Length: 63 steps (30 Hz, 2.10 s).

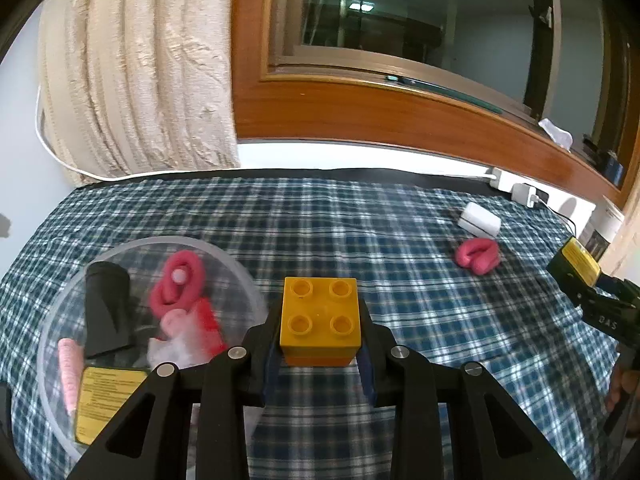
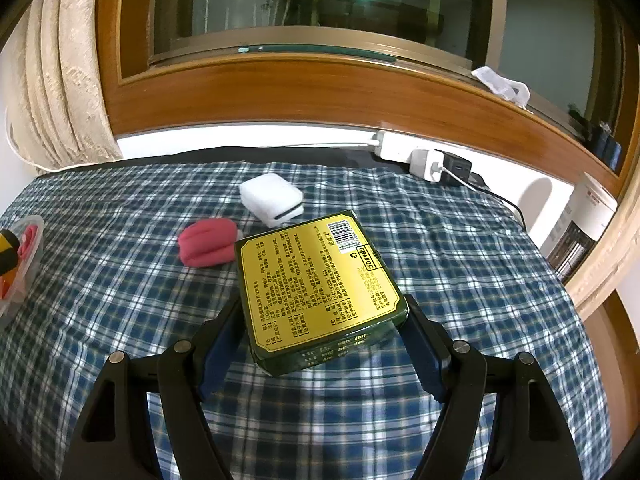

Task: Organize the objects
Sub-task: 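Carry the Lego block into the bowl and open the left gripper while the right carries the tin, then lower the yellow-labelled tin into the bowl and open the right gripper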

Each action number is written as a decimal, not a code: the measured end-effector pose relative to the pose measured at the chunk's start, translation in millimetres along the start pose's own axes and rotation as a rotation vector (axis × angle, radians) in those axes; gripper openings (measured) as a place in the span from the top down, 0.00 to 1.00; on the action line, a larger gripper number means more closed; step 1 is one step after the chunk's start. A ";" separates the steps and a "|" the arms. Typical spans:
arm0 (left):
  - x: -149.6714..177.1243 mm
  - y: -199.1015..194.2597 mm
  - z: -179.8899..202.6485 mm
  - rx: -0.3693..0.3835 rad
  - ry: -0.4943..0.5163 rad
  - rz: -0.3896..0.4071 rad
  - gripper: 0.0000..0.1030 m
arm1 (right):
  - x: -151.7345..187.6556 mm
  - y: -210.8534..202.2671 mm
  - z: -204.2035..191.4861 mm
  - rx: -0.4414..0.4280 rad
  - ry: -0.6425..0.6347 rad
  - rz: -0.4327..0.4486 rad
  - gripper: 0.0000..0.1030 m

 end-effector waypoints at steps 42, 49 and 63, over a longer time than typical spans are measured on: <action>26.0 -13.2 -161.8 -0.105 -0.186 0.028 0.48 | 8.9 -32.2 -244.9 -0.382 -0.175 -0.039 0.26; 27.7 -26.1 -174.9 -0.094 -0.245 0.064 0.33 | 13.2 -32.1 -277.9 -0.427 -0.197 -0.054 0.26; 27.1 -58.0 -192.4 -0.183 -0.313 0.158 0.01 | 17.4 -27.1 -328.6 -0.506 -0.229 -0.062 0.26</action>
Point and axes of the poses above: each gripper's, at about its wrist camera, not at the fingertips, and y roughly the way its jaws point, z to its right, x to its underside, the point moved 2 cm from there along y, roughly the way its jaws point, and after that the axes turned 9 degrees about y, right-handed, at the moved point
